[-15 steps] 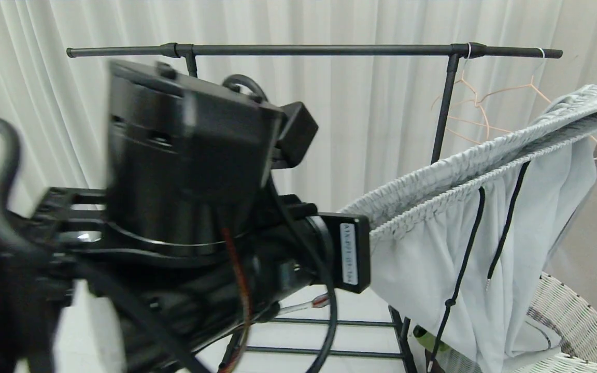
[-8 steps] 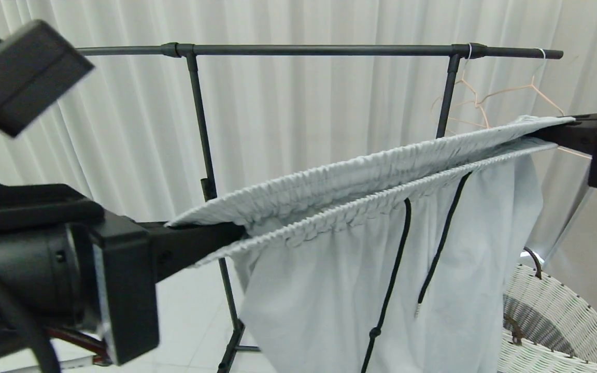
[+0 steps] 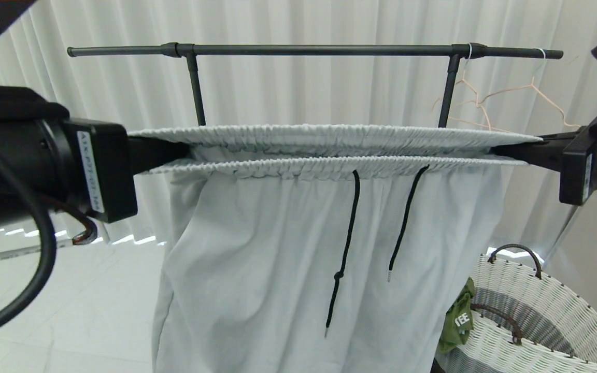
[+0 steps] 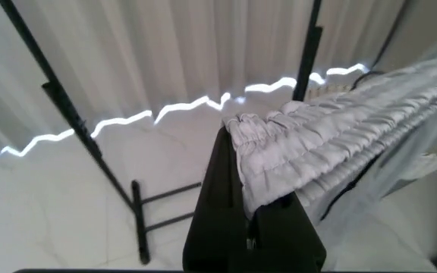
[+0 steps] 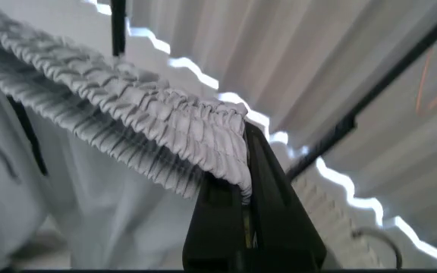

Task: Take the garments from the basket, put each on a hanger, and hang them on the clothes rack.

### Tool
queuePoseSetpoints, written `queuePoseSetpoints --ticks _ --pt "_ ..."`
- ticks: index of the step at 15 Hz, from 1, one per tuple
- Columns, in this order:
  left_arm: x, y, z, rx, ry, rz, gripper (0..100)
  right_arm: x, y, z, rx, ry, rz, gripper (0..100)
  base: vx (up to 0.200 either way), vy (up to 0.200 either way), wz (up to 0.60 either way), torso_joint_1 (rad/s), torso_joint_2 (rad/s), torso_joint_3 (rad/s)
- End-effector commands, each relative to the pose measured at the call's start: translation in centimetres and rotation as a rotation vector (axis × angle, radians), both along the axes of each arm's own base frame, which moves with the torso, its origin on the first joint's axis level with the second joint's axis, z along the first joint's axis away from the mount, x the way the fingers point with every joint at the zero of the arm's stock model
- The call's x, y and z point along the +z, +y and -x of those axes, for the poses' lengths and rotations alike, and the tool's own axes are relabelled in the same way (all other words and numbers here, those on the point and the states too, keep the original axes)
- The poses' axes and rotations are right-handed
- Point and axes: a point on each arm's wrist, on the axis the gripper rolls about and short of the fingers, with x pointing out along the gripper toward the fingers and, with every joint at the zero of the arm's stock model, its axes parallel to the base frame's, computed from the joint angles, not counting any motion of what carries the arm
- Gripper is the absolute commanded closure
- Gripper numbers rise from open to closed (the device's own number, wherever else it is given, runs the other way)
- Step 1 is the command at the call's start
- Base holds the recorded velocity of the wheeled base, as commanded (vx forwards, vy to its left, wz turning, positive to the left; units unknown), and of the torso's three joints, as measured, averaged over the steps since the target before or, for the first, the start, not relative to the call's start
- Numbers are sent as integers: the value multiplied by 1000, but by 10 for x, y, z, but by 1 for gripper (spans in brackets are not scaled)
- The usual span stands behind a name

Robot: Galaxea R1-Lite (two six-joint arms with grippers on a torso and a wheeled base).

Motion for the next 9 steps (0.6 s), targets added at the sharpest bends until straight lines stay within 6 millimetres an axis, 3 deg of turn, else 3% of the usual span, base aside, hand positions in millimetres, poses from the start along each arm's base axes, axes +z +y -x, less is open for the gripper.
queuePoseSetpoints --ticks 1,3,4,7,9 --pt "-10 -12 -23 38 58 -68 100 0 -10 13 -55 33 33 100 0 0 0 0 0 0" --pt "-39 -11 -28 58 155 -157 100 -5 -16 22 -120 89 52 100 0 0 0 0 0 0" --pt "-40 -11 -28 55 158 -158 100 -3 -16 23 -124 92 33 100 0 0 0 0 0 0" --pt "-8 -15 -30 46 75 -81 100 17 -17 23 -138 38 -54 100 0 0 0 0 0 0" --pt "-8 -15 -31 44 75 -81 100 16 -17 24 -139 43 -57 100 0 0 0 0 0 0"
